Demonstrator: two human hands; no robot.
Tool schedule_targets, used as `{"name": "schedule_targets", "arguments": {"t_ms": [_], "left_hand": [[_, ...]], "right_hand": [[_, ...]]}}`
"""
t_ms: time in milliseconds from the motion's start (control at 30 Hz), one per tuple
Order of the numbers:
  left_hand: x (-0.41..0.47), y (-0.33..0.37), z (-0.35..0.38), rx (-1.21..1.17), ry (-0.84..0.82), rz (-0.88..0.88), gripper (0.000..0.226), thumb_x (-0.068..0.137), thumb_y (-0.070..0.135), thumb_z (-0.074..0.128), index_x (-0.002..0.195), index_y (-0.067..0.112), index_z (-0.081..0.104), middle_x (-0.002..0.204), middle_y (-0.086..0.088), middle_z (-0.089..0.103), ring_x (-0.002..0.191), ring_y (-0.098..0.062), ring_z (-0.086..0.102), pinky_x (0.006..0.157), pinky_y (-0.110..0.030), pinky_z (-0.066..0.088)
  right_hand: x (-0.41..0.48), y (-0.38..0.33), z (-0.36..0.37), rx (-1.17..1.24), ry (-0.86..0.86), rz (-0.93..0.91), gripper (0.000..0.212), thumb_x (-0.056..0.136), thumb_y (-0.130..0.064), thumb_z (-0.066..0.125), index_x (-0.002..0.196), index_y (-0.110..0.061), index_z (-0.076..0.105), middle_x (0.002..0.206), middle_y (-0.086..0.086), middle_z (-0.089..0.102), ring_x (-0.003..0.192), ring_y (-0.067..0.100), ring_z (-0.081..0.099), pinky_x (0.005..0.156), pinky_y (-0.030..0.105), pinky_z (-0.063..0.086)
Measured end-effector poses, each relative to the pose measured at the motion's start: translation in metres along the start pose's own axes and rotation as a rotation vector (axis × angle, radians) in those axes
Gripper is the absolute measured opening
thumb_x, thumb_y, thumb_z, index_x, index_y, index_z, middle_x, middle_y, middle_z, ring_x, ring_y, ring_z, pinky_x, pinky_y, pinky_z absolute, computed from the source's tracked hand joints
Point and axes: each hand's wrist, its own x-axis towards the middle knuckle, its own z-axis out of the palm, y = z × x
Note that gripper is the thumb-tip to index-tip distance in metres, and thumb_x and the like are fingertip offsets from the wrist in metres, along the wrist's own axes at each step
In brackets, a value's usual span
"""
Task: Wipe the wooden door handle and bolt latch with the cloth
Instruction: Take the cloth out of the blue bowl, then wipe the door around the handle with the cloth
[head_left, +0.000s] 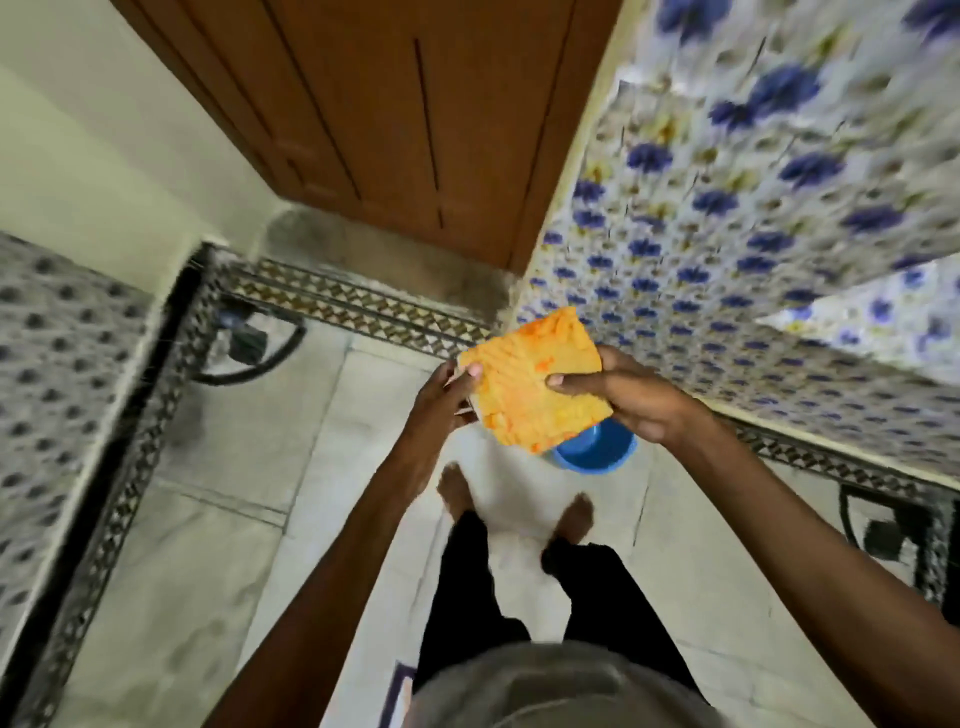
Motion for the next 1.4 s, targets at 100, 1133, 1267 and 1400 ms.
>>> {"name": "schedule_targets", "arguments": {"t_ms": [100, 1133, 1267, 1400], "left_hand": [[-0.032, 0.050, -0.019, 0.042, 0.000, 0.129, 0.027, 0.099, 0.022, 0.061, 0.124, 0.015, 0.066, 0.119, -0.006, 0.073, 0.109, -0.022, 0.069, 0.082, -0.028, 0.060], [0.136, 0.537, 0.022, 0.969, 0.207, 1.479, 0.056, 0.097, 0.032, 0.063, 0.147, 0.019, 0.042, 0.153, -0.005, 0.035, 0.142, -0.023, 0.034, 0.115, -0.043, 0.036], [0.156, 0.583, 0.036, 1.266, 0.369, 1.730, 0.070, 0.098, 0.039, 0.057, 0.158, 0.023, 0.025, 0.167, -0.010, 0.006, 0.154, -0.030, -0.002, 0.125, -0.049, 0.009], [0.184, 0.614, 0.031, 1.411, 0.413, 1.908, 0.067, 0.103, 0.043, 0.048, 0.160, 0.025, 0.017, 0.167, -0.010, 0.003, 0.153, -0.031, -0.005, 0.124, -0.053, 0.005]], "right_hand": [[-0.022, -0.043, 0.035, -0.001, -0.021, -0.050, 0.027, 0.089, 0.000, 0.060, 0.110, -0.017, 0.065, 0.108, 0.000, 0.074, 0.099, 0.018, 0.071, 0.080, 0.031, 0.058], [0.048, -0.367, 0.078, 0.254, 1.097, -0.873, 0.048, 0.096, -0.019, 0.056, 0.142, -0.022, 0.045, 0.136, -0.004, 0.055, 0.124, 0.019, 0.053, 0.102, 0.036, 0.047], [0.054, -0.413, 0.086, -0.116, 1.519, -0.999, 0.054, 0.092, -0.008, 0.057, 0.143, -0.021, 0.044, 0.137, -0.008, 0.049, 0.128, 0.011, 0.045, 0.098, 0.002, 0.033], [0.109, -0.440, 0.079, -0.821, 1.651, -0.813, 0.081, 0.081, 0.002, 0.065, 0.149, -0.025, 0.033, 0.155, -0.002, 0.035, 0.143, 0.024, 0.032, 0.112, 0.038, 0.037]]}}
